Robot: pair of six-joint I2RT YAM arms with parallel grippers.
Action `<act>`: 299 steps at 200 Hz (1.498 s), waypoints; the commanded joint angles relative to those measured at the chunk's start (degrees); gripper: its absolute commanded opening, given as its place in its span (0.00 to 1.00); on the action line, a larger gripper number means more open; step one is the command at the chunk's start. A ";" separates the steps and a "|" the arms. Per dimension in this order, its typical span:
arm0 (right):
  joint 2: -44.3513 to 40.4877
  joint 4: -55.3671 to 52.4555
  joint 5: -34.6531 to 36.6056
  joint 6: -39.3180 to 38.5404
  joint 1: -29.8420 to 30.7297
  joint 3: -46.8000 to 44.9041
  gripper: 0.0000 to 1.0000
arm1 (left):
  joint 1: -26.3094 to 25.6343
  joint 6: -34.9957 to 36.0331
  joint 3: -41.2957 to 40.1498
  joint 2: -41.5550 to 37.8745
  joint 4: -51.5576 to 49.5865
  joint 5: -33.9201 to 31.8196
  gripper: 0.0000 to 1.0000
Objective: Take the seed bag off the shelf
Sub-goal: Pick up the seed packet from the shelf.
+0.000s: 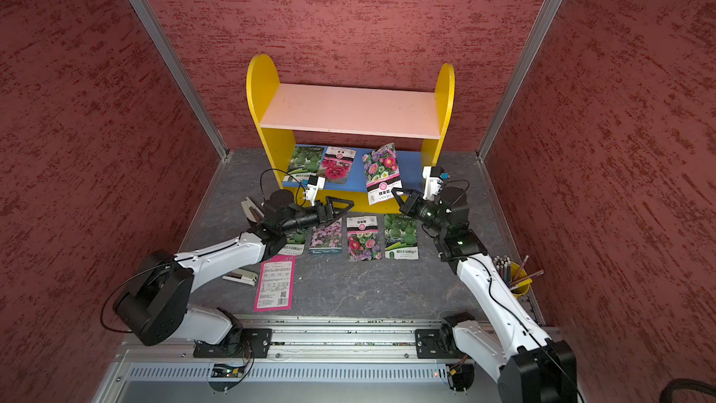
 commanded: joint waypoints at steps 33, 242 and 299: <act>-8.56 -7.51 -0.86 0.97 0.30 -1.23 0.00 | -1.06 -4.85 4.55 7.04 12.72 3.28 0.99; -10.02 -3.33 -5.47 2.77 3.52 -4.10 0.00 | -3.96 -10.50 9.23 12.72 22.34 2.62 0.58; -10.20 -9.13 -6.62 -0.98 4.06 -3.13 0.12 | -3.68 -9.81 8.07 11.35 21.17 3.71 0.04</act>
